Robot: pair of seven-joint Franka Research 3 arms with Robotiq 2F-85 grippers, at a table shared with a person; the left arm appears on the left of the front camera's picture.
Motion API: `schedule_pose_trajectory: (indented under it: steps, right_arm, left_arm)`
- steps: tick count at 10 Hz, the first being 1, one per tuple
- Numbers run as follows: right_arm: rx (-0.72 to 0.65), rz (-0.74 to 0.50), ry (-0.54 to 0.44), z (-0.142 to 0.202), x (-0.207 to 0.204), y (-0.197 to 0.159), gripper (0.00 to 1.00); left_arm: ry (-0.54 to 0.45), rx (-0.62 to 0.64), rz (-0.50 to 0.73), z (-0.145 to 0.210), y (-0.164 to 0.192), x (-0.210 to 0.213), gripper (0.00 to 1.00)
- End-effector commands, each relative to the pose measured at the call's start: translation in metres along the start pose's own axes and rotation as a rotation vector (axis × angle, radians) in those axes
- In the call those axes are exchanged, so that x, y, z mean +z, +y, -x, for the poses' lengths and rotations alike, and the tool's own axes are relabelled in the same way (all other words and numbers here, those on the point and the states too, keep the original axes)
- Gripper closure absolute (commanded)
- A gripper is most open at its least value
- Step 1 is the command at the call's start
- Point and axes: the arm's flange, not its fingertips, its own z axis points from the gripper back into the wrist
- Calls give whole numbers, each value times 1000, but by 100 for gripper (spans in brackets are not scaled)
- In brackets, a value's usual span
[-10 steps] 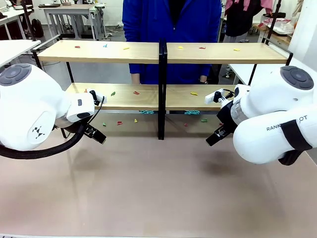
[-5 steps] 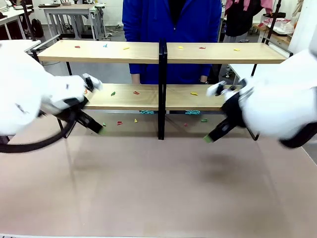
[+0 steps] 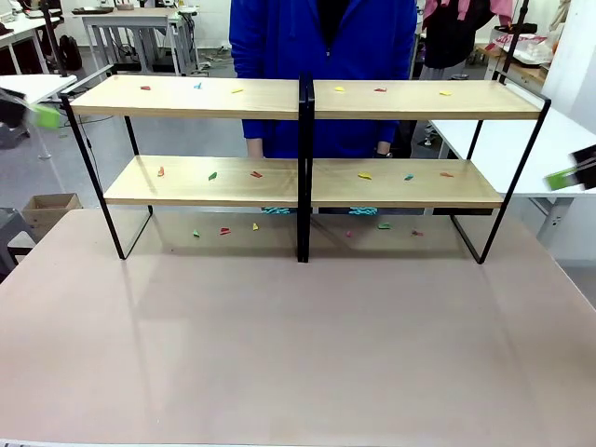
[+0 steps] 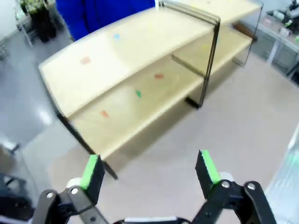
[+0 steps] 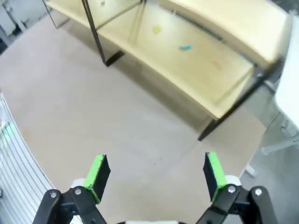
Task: Clean the shelves.
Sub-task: Pick up the Duster when the human hands it over.
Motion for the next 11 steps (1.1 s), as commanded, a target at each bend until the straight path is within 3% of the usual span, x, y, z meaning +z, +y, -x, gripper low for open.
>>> schedule_pose_trajectory:
  steps: [1, 3, 6, 8, 11]
  right_arm:
    - [10, 40, -83, 25, 16, 8, 0]
    - [-25, 63, -161, 20, 30, 0, 0]
    - [-57, 99, -189, 16, 32, -5, 0]
    - [-77, 120, -259, 16, 38, -8, 0]
    - [-72, 122, -254, 19, 41, -6, 0]
  left_arm:
    - [-140, 25, 17, 95, -57, -6, 0]
    - [-200, 91, -16, 91, -53, -6, 0]
    - [-162, 107, -28, 93, -49, -5, 0]
    - [-166, 121, -22, 95, -46, -7, 0]
    - [-136, 114, -7, 102, -39, -10, 0]
